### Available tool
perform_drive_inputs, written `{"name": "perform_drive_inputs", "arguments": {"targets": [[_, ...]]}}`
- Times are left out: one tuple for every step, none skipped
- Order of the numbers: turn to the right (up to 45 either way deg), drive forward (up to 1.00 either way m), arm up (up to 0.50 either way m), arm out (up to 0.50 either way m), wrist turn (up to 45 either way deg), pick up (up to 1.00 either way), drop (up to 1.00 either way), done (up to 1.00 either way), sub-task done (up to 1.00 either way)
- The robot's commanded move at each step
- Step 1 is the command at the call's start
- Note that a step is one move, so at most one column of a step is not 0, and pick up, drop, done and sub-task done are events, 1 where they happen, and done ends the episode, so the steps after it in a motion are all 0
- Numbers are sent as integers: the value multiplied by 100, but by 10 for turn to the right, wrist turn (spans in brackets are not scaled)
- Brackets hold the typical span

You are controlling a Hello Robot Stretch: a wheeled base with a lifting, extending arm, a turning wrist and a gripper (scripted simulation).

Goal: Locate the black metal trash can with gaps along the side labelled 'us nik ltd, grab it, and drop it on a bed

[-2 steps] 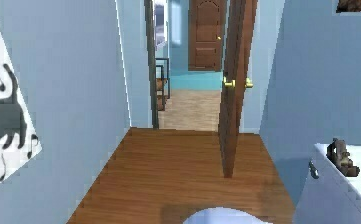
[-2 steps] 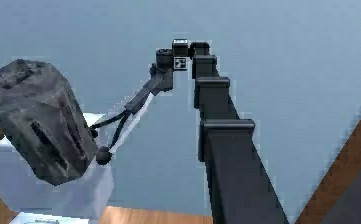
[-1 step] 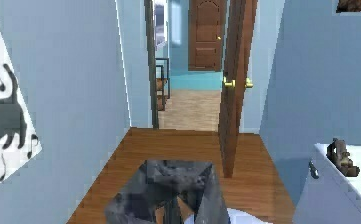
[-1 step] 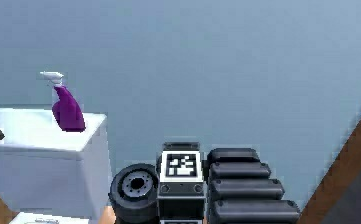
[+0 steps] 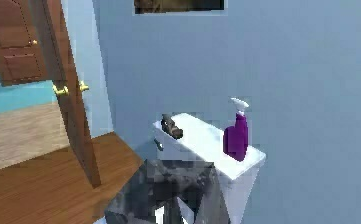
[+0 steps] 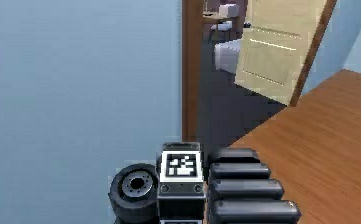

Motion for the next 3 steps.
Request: {"name": "perform_drive_inputs", "arguments": {"targets": [[450,0,0,0,0,0,0,0,0],[450,0,0,0,0,0,0,0,0],[270,0,0,0,0,0,0,0,0]]}}
